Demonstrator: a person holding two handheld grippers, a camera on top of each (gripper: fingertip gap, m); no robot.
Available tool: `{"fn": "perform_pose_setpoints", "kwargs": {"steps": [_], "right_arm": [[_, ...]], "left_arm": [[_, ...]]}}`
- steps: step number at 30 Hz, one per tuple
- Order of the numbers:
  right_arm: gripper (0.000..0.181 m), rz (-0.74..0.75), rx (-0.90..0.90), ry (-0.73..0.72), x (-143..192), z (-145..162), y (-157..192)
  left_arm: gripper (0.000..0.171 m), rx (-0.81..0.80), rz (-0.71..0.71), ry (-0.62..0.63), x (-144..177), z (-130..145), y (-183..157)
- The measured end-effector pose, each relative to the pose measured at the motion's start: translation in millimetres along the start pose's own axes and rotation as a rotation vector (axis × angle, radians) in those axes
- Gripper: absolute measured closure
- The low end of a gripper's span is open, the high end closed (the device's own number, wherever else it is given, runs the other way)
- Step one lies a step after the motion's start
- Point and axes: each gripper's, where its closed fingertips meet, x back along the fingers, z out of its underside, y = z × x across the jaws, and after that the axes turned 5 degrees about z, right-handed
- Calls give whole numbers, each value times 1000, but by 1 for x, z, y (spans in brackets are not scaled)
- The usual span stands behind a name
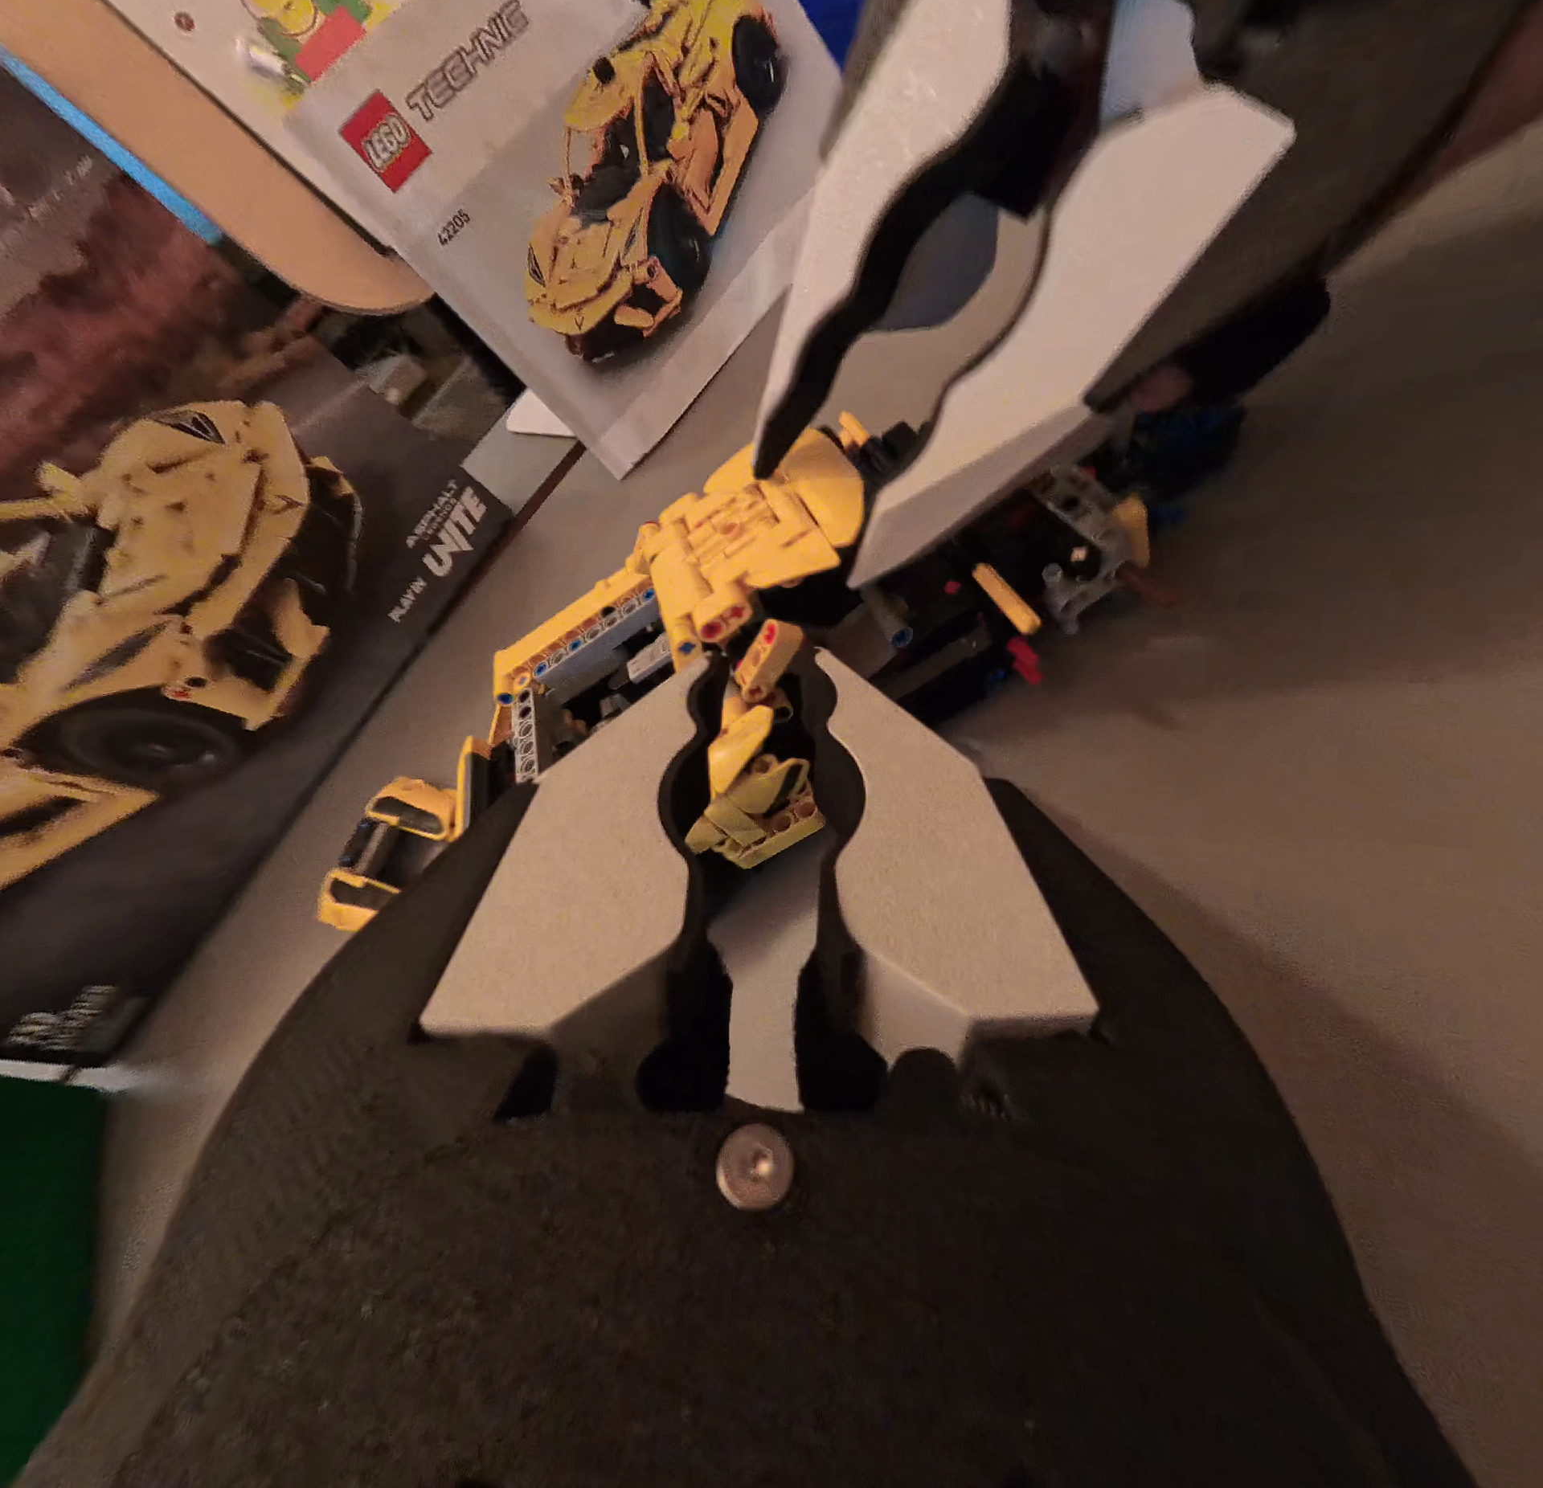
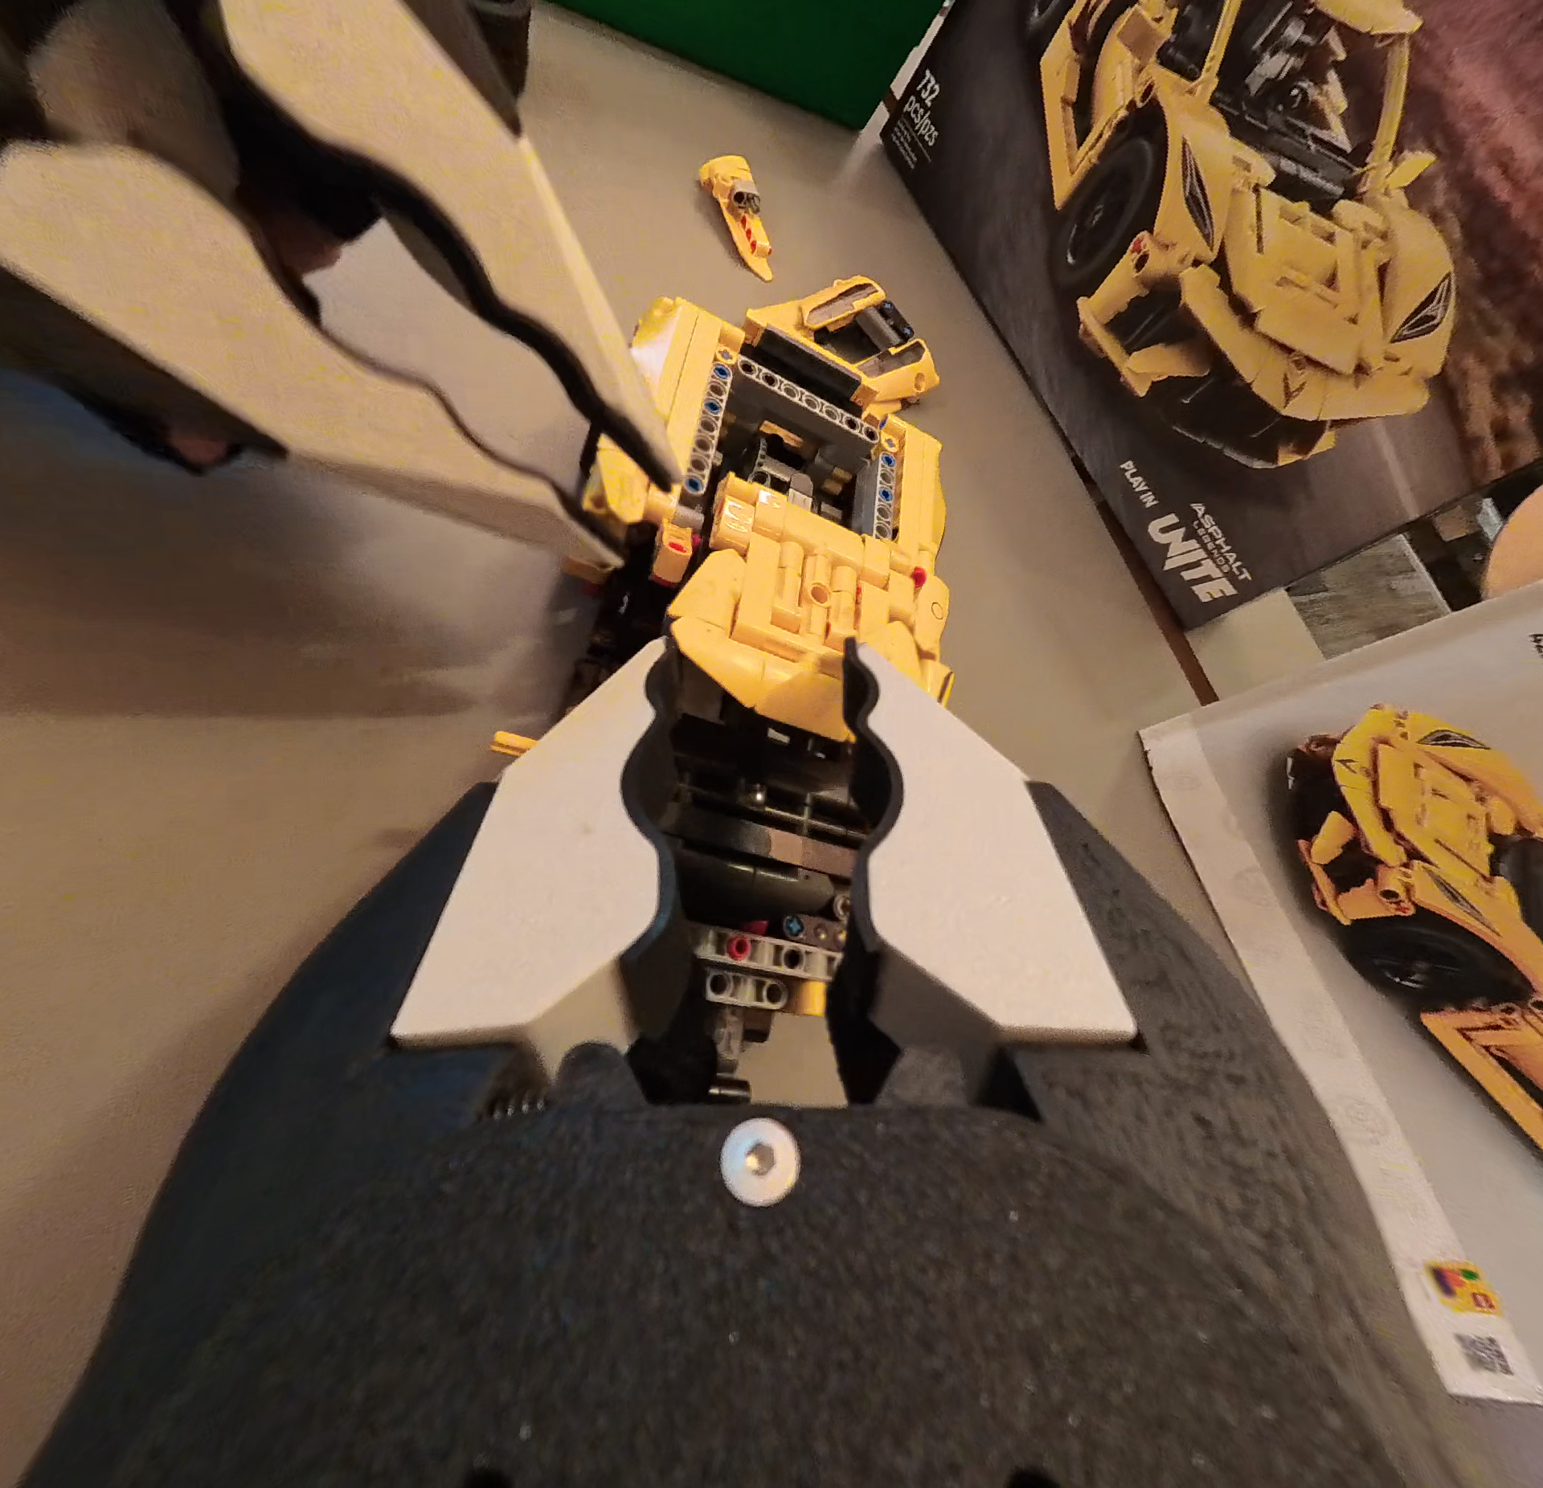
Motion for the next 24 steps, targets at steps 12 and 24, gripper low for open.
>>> {"fn": "perform_pose_setpoints", "kwargs": {"steps": [12,24], "right_arm": [[146,17,-50,-23,-1,0,0],[146,19,-77,-46,1,1,0]], "left_arm": [[161,-135,-114,106,-16,6,4],[163,370,132,-42,-13,2,7]]}}
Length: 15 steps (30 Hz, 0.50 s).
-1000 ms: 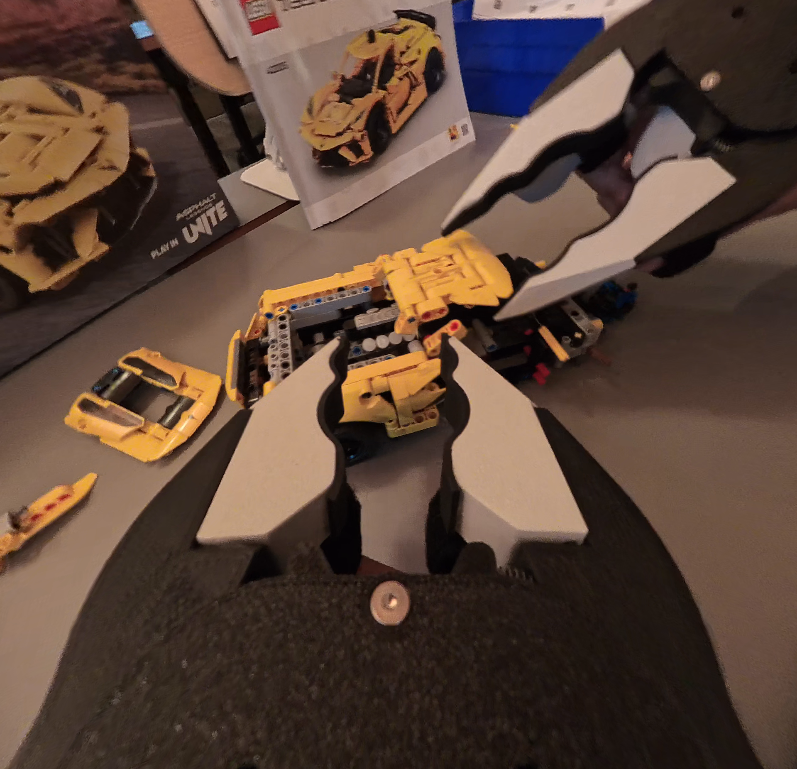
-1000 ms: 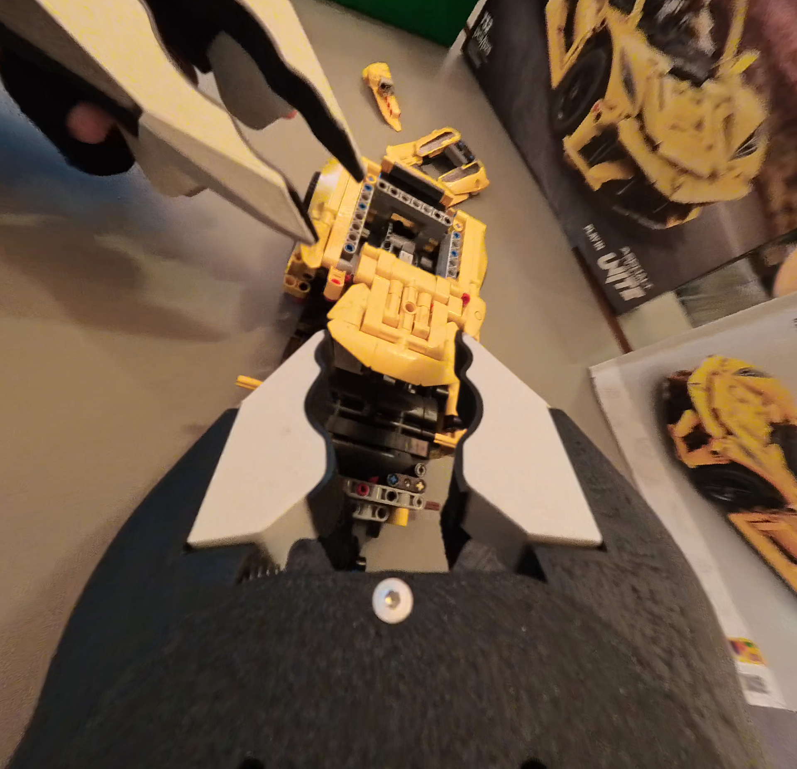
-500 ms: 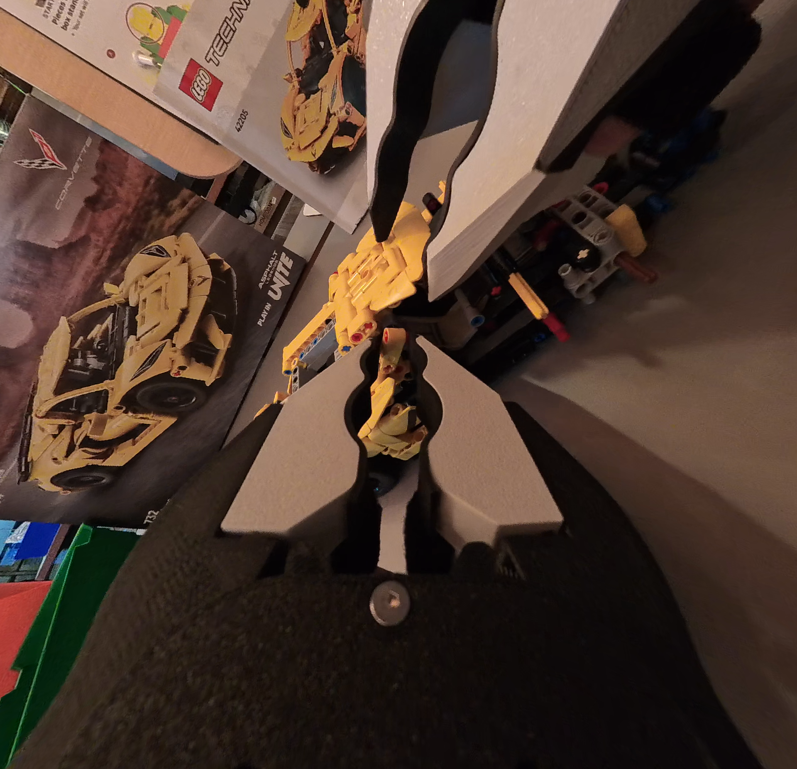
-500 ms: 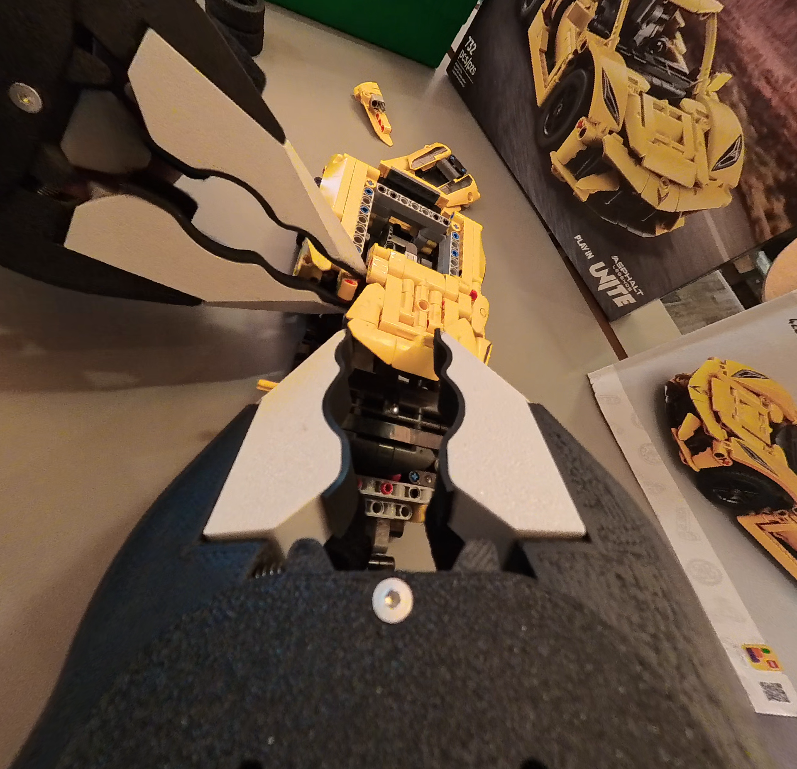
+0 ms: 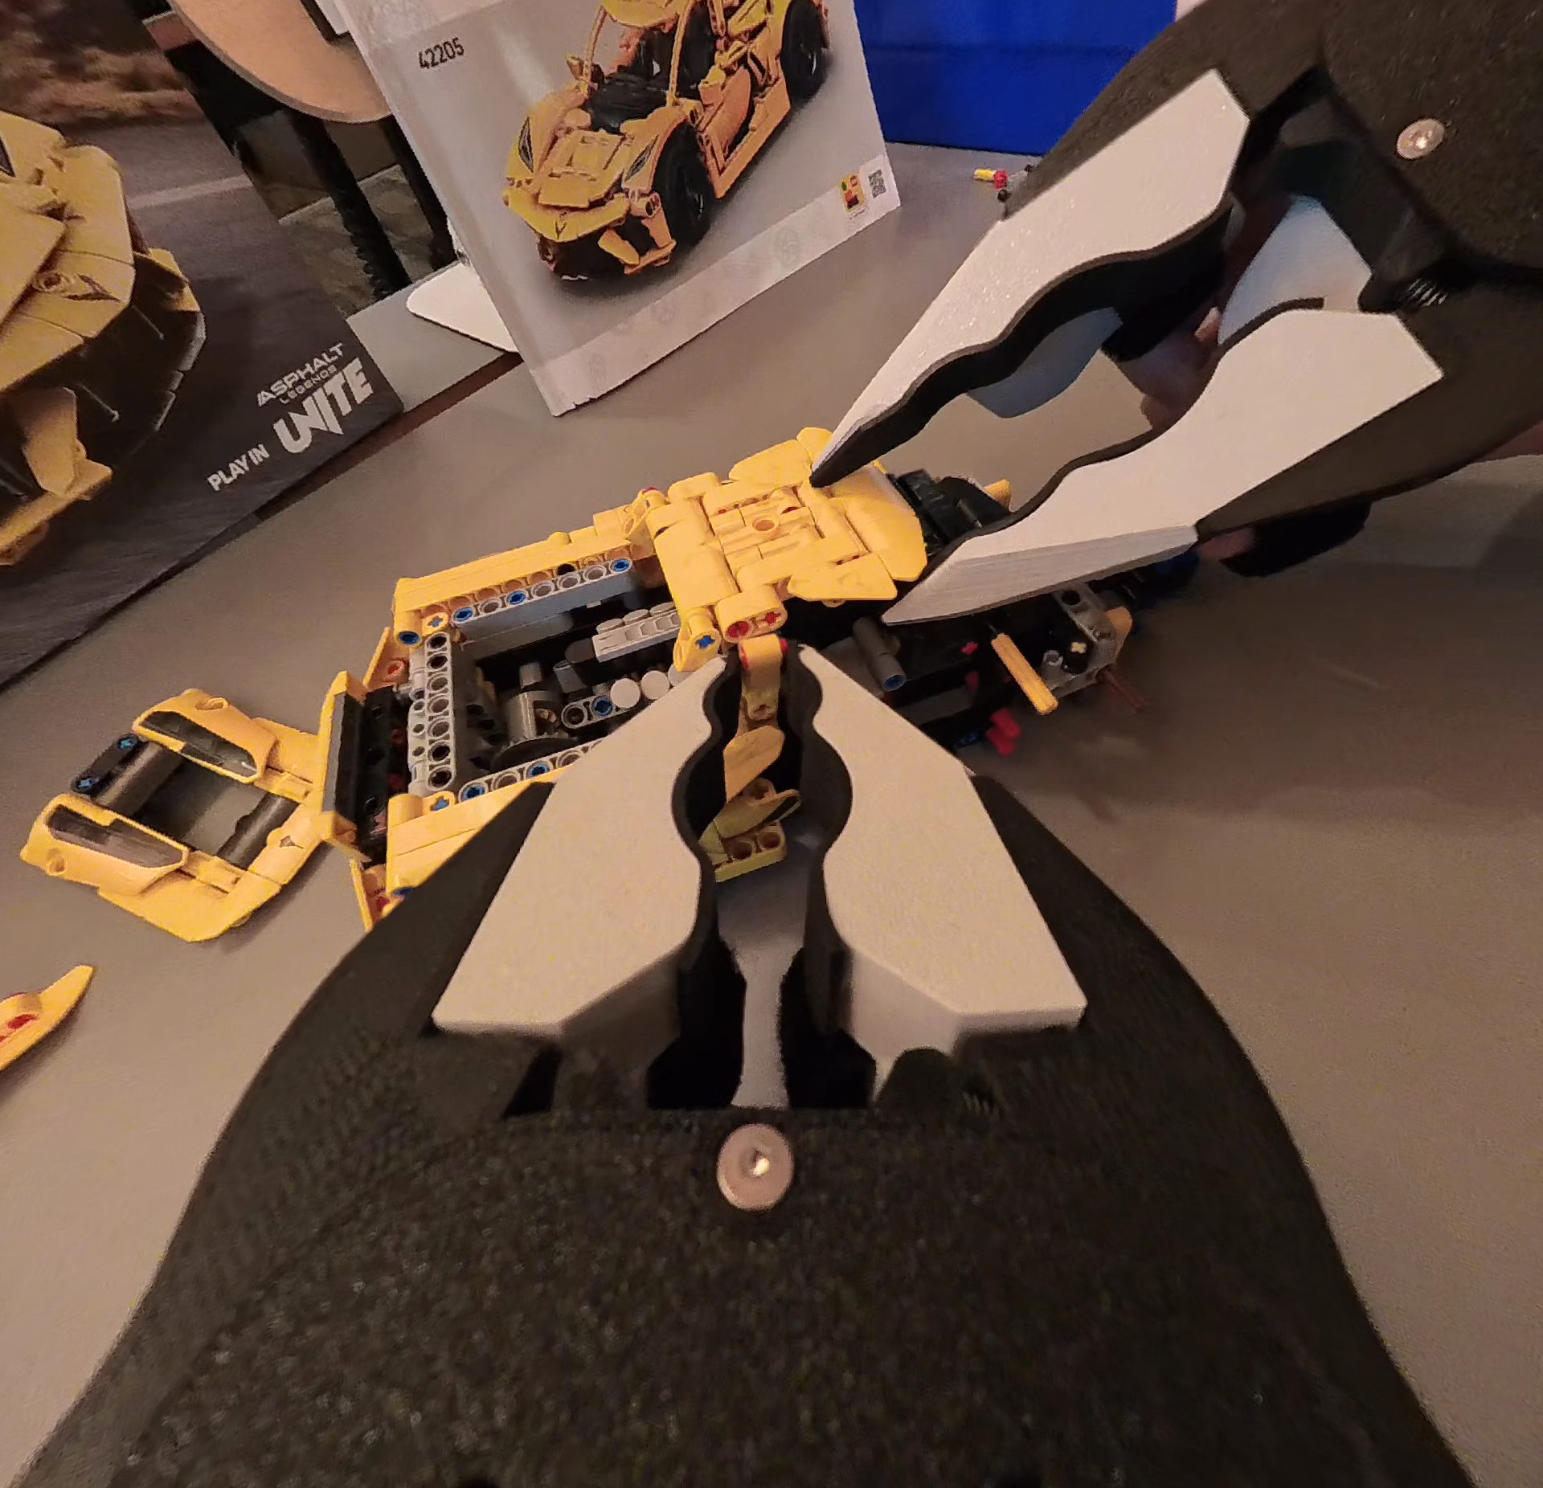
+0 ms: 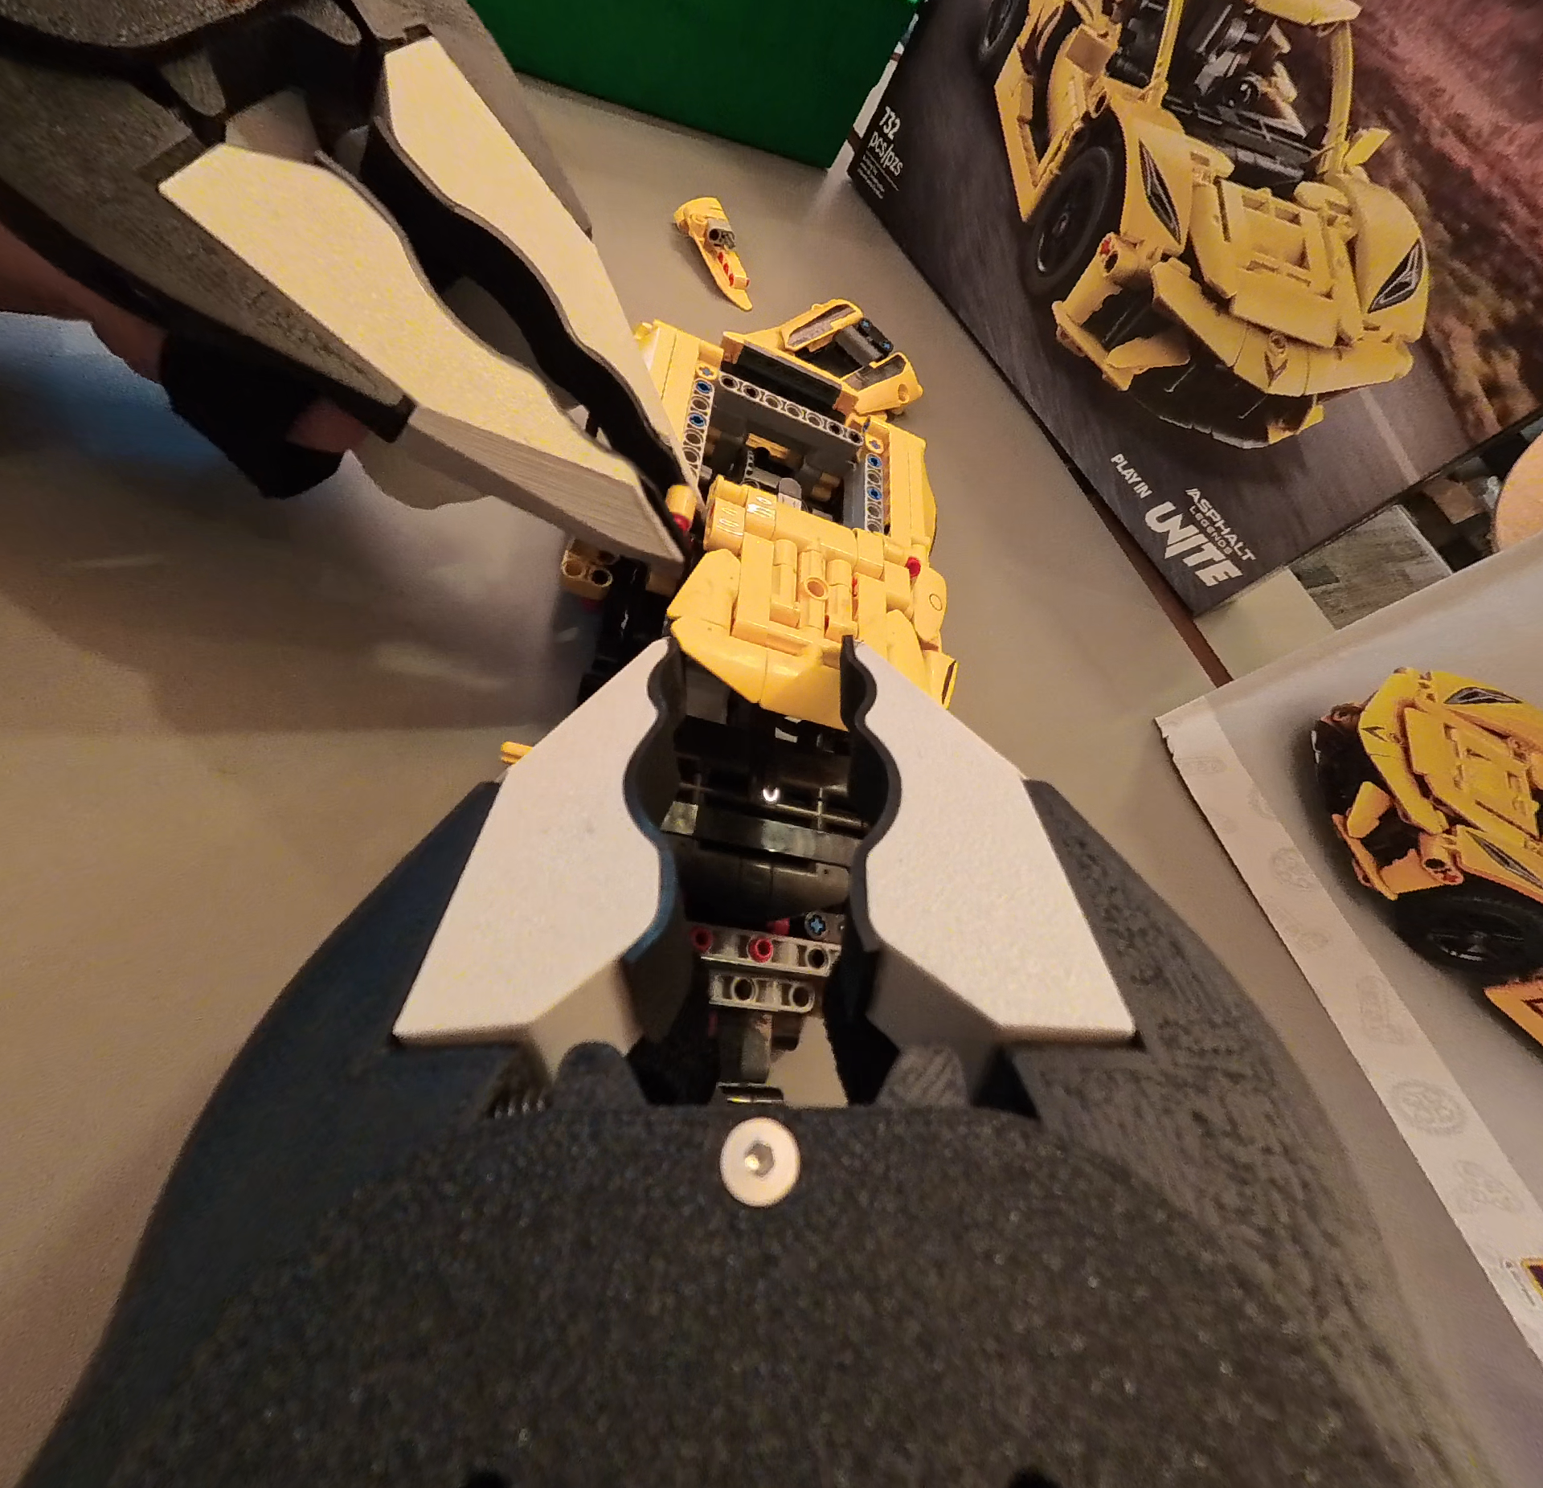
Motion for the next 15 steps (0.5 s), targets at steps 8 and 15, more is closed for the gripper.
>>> {"fn": "perform_pose_setpoints", "kwargs": {"steps": [8,15], "right_arm": [[146,4,-6,3,0,0,0],[146,7,-10,5,1,1,-1]], "left_arm": [[161,260,129,-63,3,-1,1],[148,47,22,-63,8,-5,-4]]}}
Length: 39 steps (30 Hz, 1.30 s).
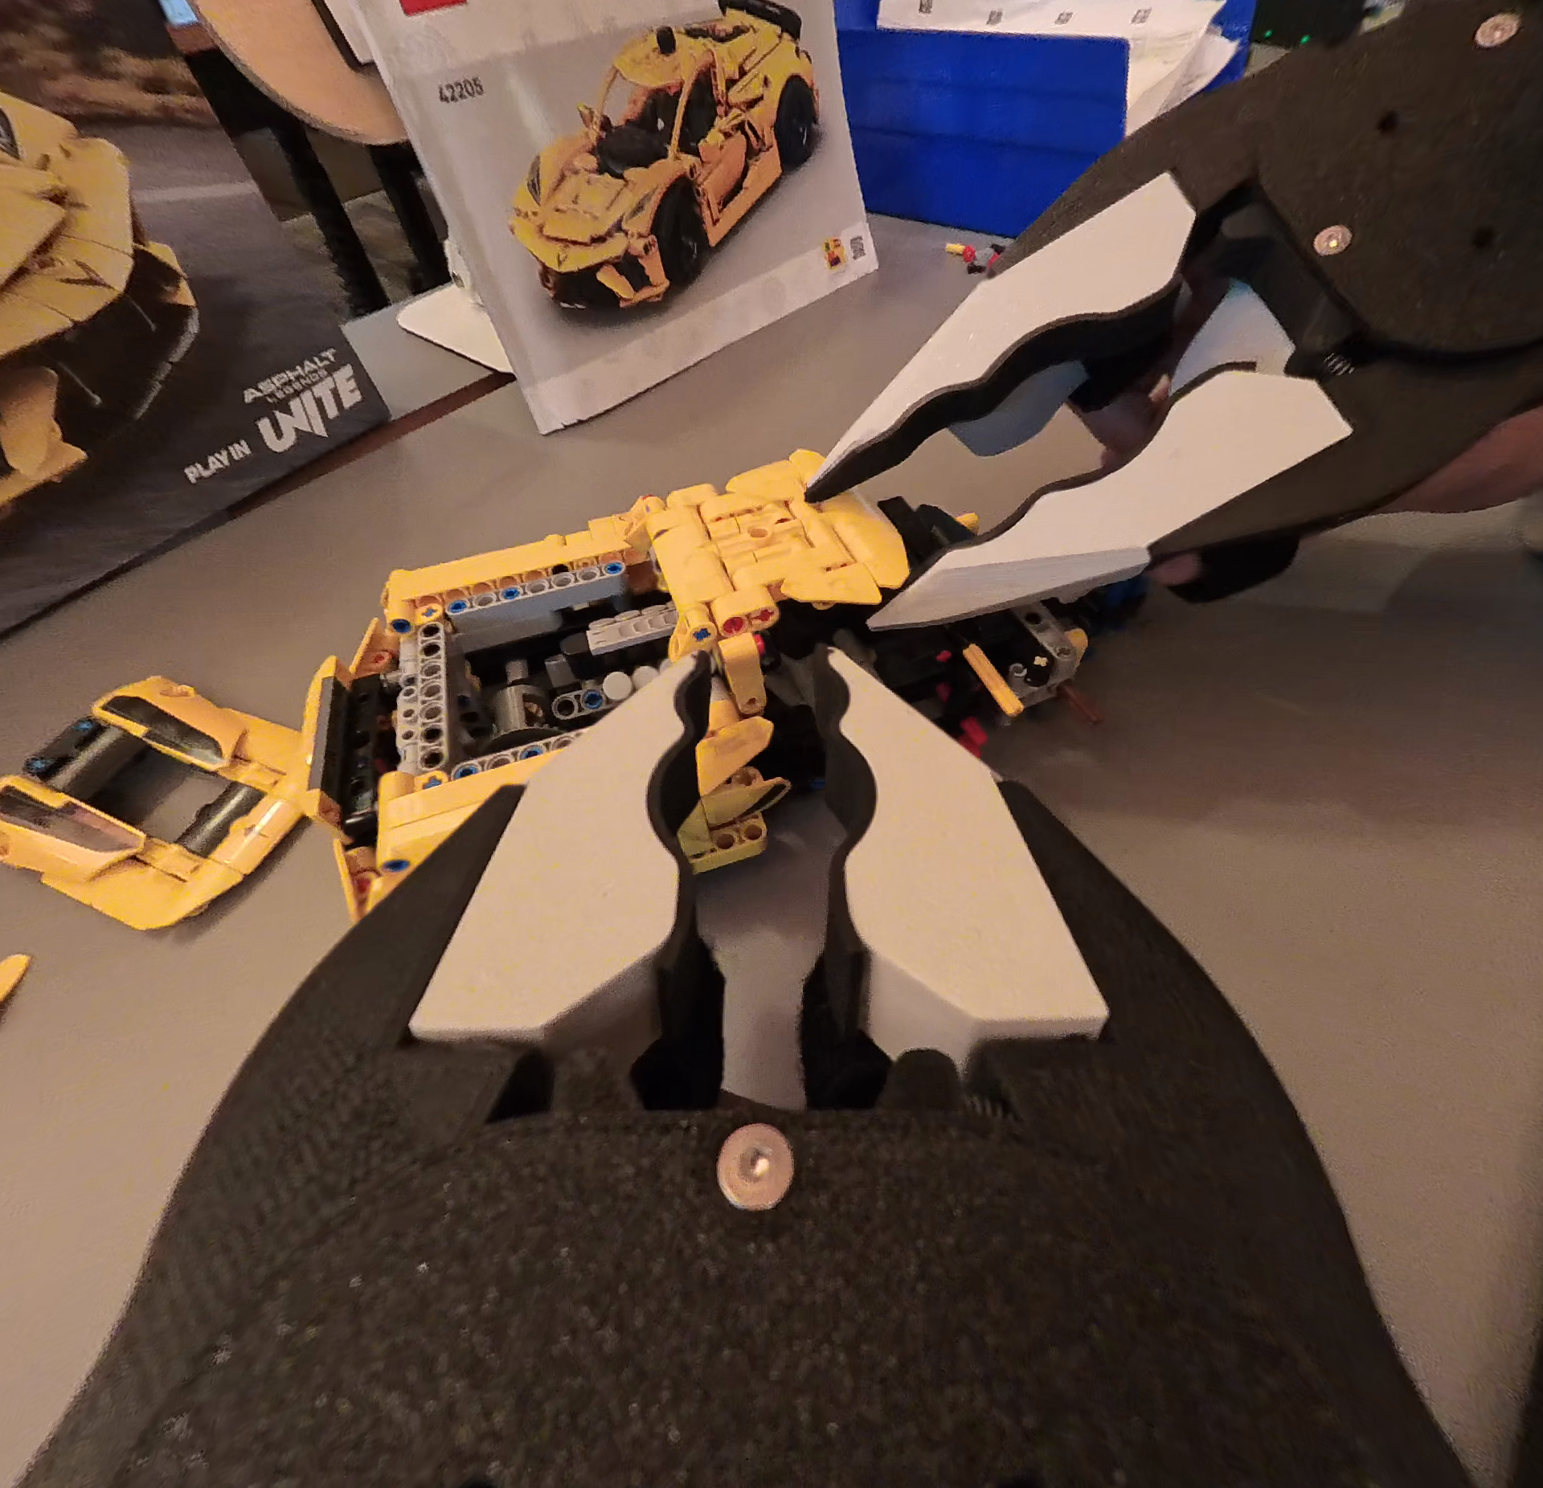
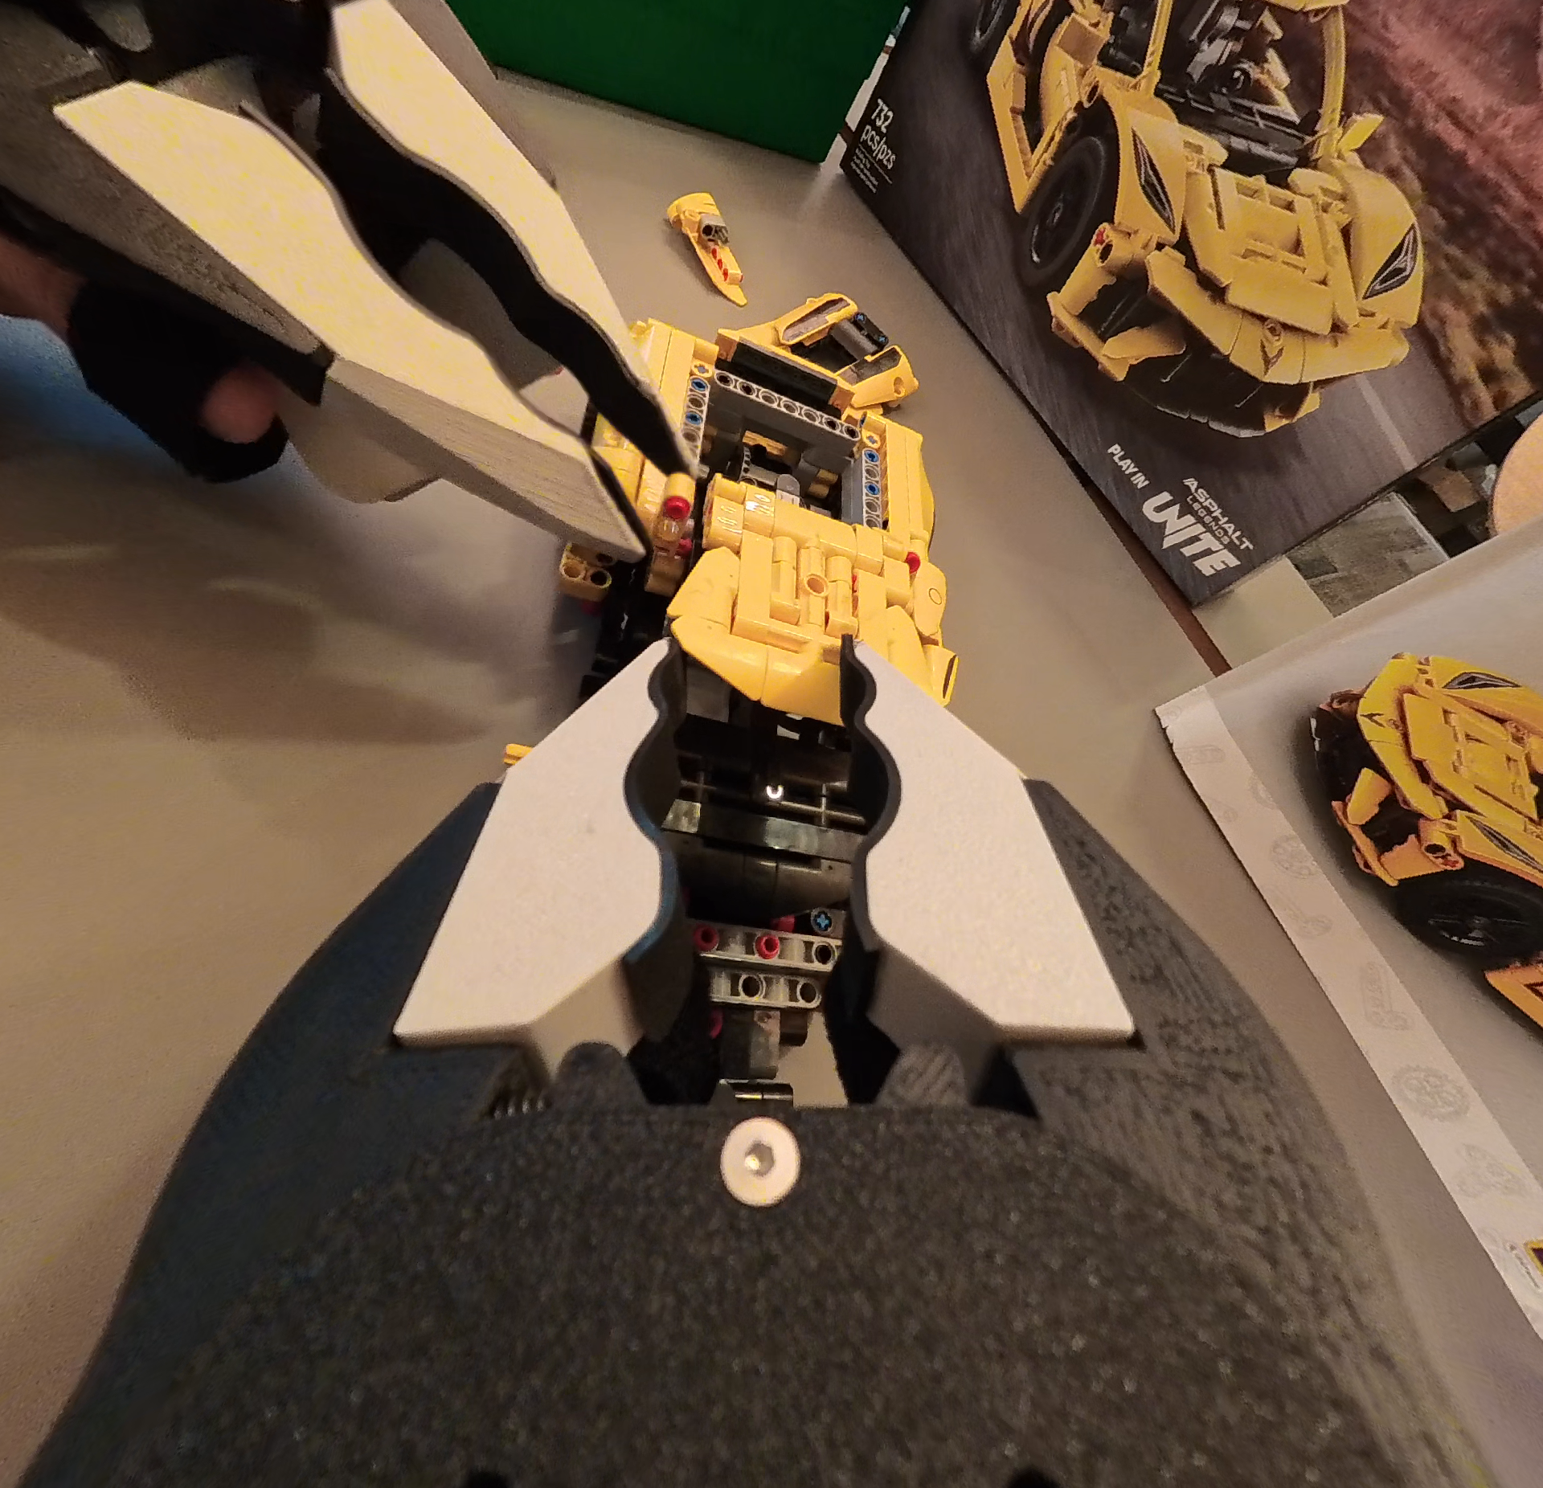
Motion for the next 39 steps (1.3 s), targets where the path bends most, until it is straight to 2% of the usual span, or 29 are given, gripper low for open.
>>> {"fn": "perform_pose_setpoints", "kwargs": {"steps": [2,4,8,12,17,25,31,34,37,39], "right_arm": [[146,0,1,2,0,0,0],[146,2,2,2,0,0,0],[146,-1,-3,-1,0,0,0],[146,-5,-9,-6,1,0,0],[146,-1,-13,-2,-1,-1,1],[147,1,-23,-2,-3,-3,6],[147,8,-14,8,-3,-4,7],[147,7,-17,5,-4,-6,10],[150,21,32,11,-4,-6,9],[154,57,77,9,-4,-4,4]], "left_arm": [[151,-28,-27,-2,-1,-1,2],[162,-38,-42,3,-1,0,4],[163,-38,-30,7,-1,0,4],[164,72,53,2,1,0,4],[164,105,71,-3,3,0,6],[165,-86,-34,59,12,7,4],[166,-112,-80,93,16,10,3],[166,-38,-71,81,19,10,5],[166,226,58,26,17,5,10],[166,256,109,67,10,0,12]]}}
